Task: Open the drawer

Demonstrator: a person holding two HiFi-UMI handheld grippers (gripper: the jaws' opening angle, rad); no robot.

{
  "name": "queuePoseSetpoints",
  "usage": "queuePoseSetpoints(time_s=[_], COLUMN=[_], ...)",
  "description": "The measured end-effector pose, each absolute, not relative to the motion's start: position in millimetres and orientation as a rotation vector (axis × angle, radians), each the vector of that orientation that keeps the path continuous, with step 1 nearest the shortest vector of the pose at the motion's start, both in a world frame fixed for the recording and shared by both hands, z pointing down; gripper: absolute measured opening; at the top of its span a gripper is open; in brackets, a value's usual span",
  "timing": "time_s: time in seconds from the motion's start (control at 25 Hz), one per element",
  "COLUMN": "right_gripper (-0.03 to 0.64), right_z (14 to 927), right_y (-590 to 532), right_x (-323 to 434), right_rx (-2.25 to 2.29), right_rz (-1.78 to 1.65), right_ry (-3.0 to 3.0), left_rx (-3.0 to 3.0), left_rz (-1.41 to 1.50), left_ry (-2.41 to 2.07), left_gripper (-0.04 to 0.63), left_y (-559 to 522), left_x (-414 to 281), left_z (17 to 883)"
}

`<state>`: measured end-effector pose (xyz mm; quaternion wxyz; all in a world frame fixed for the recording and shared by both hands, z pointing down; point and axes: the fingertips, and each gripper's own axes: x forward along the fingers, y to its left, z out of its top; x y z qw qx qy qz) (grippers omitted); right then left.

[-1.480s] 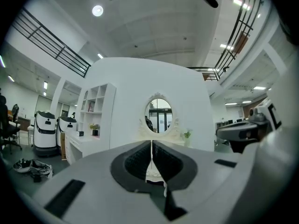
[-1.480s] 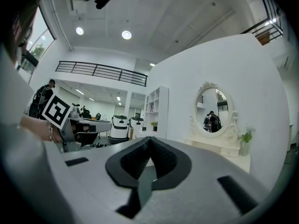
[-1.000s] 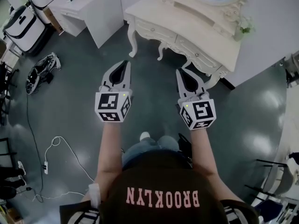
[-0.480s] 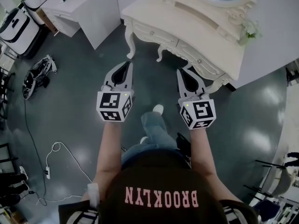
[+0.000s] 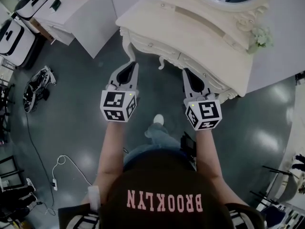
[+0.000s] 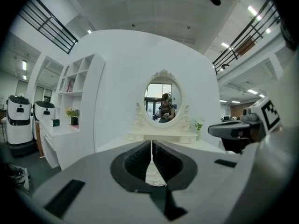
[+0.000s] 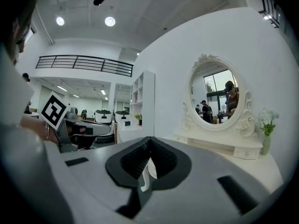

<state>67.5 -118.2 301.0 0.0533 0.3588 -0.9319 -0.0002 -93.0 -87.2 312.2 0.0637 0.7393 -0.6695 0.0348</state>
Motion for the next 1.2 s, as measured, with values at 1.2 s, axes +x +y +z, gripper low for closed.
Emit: queuePoseSetpoints(time_s=[1.2], right_gripper=[-0.003], right_z=[375], right_y=[-258], right_x=[57], right_rx=[1.321], right_rz=[0.327], right_ry=[-2.619], left_rx=[2.236], left_rz=[0.302], left_ry=[-1.723], left_gripper=[0.011], left_y=[-262], left_x=[-119], left_z=[411])
